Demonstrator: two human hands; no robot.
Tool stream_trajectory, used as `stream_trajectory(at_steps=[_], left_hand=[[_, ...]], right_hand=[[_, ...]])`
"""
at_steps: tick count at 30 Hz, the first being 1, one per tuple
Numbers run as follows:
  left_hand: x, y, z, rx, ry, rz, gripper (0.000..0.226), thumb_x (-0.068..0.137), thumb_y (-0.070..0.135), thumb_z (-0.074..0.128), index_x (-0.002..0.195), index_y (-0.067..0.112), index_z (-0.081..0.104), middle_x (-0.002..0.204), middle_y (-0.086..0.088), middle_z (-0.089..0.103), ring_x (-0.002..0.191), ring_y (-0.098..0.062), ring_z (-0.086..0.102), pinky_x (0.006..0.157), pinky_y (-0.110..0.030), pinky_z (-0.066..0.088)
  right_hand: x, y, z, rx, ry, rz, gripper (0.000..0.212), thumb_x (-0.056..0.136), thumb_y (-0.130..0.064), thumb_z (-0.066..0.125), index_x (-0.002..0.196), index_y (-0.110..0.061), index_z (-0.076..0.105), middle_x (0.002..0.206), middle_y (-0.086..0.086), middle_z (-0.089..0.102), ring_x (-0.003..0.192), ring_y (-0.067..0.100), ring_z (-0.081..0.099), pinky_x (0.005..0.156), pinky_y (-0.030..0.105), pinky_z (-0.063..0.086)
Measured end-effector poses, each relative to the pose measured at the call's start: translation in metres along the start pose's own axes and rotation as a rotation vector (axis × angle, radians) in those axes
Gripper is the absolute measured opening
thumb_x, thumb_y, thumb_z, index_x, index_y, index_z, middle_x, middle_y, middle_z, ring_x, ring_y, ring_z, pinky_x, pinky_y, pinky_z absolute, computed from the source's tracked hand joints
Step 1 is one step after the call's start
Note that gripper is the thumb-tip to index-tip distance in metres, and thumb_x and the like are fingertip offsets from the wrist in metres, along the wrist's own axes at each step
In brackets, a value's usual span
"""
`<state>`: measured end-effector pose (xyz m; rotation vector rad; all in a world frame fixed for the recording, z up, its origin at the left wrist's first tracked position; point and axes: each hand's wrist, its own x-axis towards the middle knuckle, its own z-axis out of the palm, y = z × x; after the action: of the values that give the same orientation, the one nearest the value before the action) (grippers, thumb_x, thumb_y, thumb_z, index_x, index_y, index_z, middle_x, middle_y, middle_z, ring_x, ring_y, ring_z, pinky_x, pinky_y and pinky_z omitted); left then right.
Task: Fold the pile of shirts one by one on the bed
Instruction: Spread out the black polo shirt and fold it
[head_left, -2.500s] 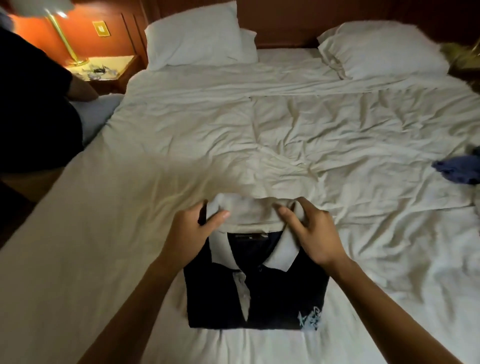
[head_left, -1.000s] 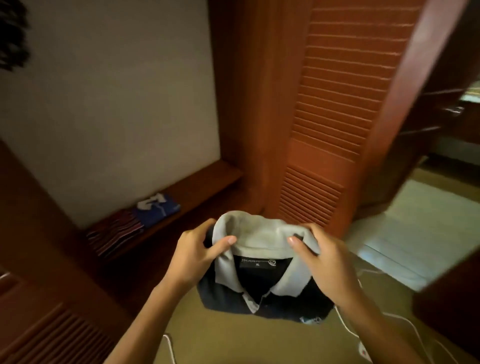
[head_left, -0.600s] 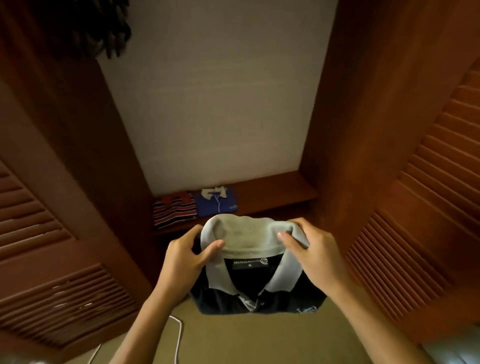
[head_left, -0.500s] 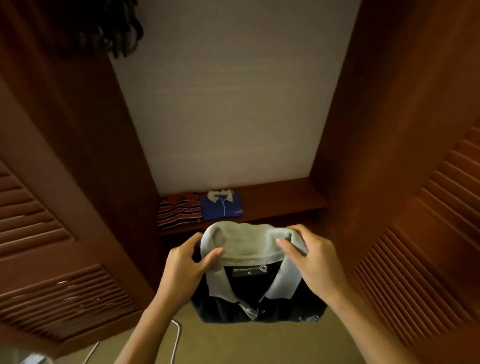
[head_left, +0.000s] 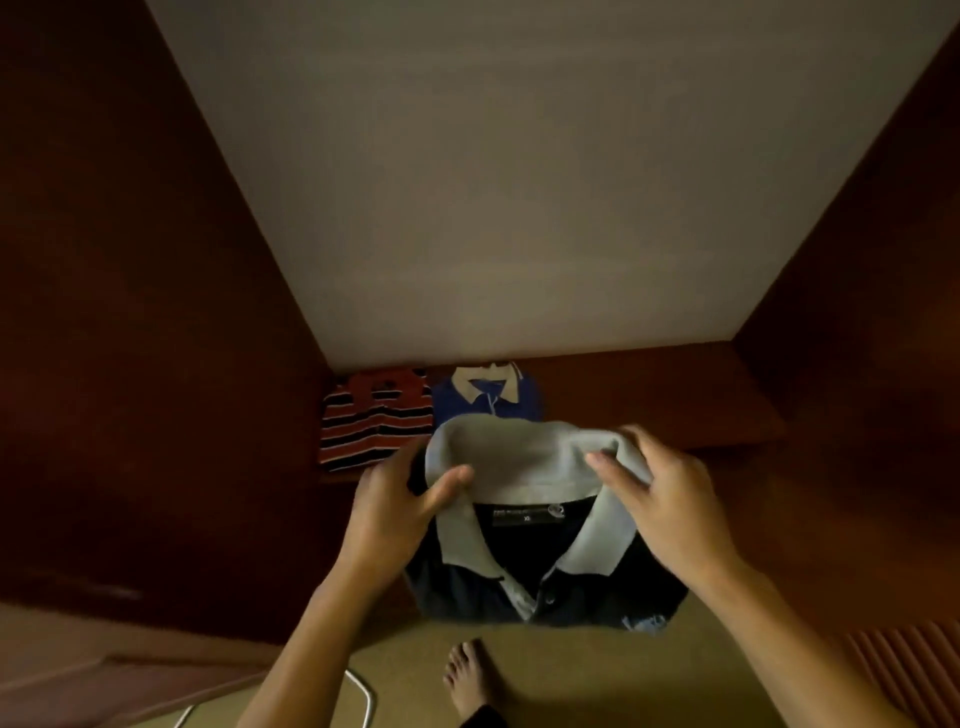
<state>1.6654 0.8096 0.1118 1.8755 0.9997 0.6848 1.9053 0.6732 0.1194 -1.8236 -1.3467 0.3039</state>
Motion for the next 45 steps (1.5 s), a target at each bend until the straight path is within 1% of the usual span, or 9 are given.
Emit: stream_trajectory(at_steps=[6, 9, 15, 21, 24, 31, 38, 42, 45], left_hand=[[0.140, -0.110, 0.024, -0.048, 0.012, -0.140, 0.074, 0.068, 0.084, 0.061, 0.123, 0.034, 0.064, 0.109, 0.019, 0.071, 0.098, 0.000, 0.067, 0.079, -0.027, 0.058], [0.189, -0.161, 0.042, -0.035, 0.021, -0.151, 0.043, 0.075, 0.070, 0.064, 0.106, 0.040, 0.063, 0.095, 0.018, 0.071, 0.085, -0.003, 0.069, 0.070, -0.034, 0.061], [0.260, -0.245, 0.082, 0.035, 0.030, -0.210, 0.024, 0.081, 0.055, 0.068, 0.101, 0.048, 0.060, 0.088, 0.041, 0.064, 0.085, 0.014, 0.062, 0.068, -0.005, 0.048], [0.371, -0.344, 0.134, 0.040, 0.102, -0.268, 0.048, 0.086, 0.054, 0.065, 0.100, 0.008, 0.066, 0.092, -0.003, 0.070, 0.086, -0.024, 0.066, 0.067, -0.038, 0.052], [0.393, -0.401, 0.165, -0.032, 0.005, -0.452, 0.044, 0.092, 0.048, 0.062, 0.118, 0.012, 0.058, 0.111, 0.000, 0.064, 0.103, -0.021, 0.062, 0.069, -0.019, 0.048], [0.377, -0.429, 0.189, 0.107, 0.029, -0.402, 0.062, 0.080, 0.061, 0.068, 0.122, 0.019, 0.052, 0.103, 0.002, 0.065, 0.088, -0.019, 0.064, 0.073, -0.046, 0.056], [0.397, -0.421, 0.178, 0.002, 0.078, -0.286, 0.029, 0.089, 0.033, 0.073, 0.110, 0.021, 0.057, 0.100, 0.019, 0.061, 0.082, 0.014, 0.060, 0.065, -0.009, 0.049], [0.406, -0.433, 0.177, -0.039, 0.066, -0.315, 0.034, 0.090, 0.033, 0.071, 0.118, 0.019, 0.058, 0.109, 0.014, 0.063, 0.088, 0.010, 0.061, 0.071, -0.013, 0.054], [0.398, -0.445, 0.186, -0.011, 0.023, -0.328, 0.056, 0.091, 0.034, 0.068, 0.140, 0.014, 0.049, 0.122, 0.008, 0.056, 0.104, -0.006, 0.054, 0.070, -0.001, 0.046]], right_hand=[[0.120, 0.099, 0.107, 0.029, -0.032, 0.067, 0.015, 0.095, -0.049, 0.056, 0.099, -0.035, 0.060, 0.083, -0.019, 0.064, 0.071, -0.001, 0.065, 0.048, 0.016, 0.047], [0.159, 0.147, 0.151, 0.045, -0.085, 0.081, 0.014, 0.095, -0.047, 0.057, 0.099, -0.034, 0.061, 0.082, -0.016, 0.064, 0.071, 0.001, 0.065, 0.051, 0.022, 0.050], [0.215, 0.239, 0.210, 0.001, -0.159, 0.086, 0.026, 0.093, -0.062, 0.049, 0.091, -0.037, 0.056, 0.076, -0.015, 0.061, 0.067, 0.003, 0.062, 0.049, 0.026, 0.049], [0.304, 0.346, 0.288, 0.020, -0.141, 0.175, 0.033, 0.091, -0.061, 0.052, 0.099, -0.030, 0.060, 0.076, -0.019, 0.056, 0.069, -0.004, 0.057, 0.054, 0.009, 0.039], [0.318, 0.408, 0.328, 0.029, -0.293, 0.324, 0.050, 0.094, -0.057, 0.051, 0.131, -0.023, 0.054, 0.101, -0.010, 0.058, 0.078, -0.001, 0.054, 0.058, 0.010, 0.040], [0.277, 0.430, 0.357, -0.013, -0.304, 0.395, 0.071, 0.093, -0.064, 0.047, 0.154, -0.038, 0.021, 0.156, 0.003, 0.025, 0.131, 0.032, 0.044, 0.098, 0.052, 0.047], [0.300, 0.418, 0.350, 0.076, -0.152, 0.347, 0.048, 0.098, -0.040, 0.058, 0.140, -0.018, 0.051, 0.131, 0.005, 0.059, 0.117, 0.027, 0.057, 0.092, 0.037, 0.049], [0.310, 0.431, 0.351, 0.089, -0.131, 0.344, 0.048, 0.096, -0.042, 0.059, 0.139, -0.021, 0.051, 0.132, 0.002, 0.060, 0.118, 0.022, 0.057, 0.085, 0.025, 0.046], [0.304, 0.442, 0.358, 0.095, -0.295, 0.396, 0.057, 0.097, -0.049, 0.052, 0.145, -0.018, 0.044, 0.136, 0.007, 0.053, 0.123, 0.026, 0.052, 0.100, 0.044, 0.046]])
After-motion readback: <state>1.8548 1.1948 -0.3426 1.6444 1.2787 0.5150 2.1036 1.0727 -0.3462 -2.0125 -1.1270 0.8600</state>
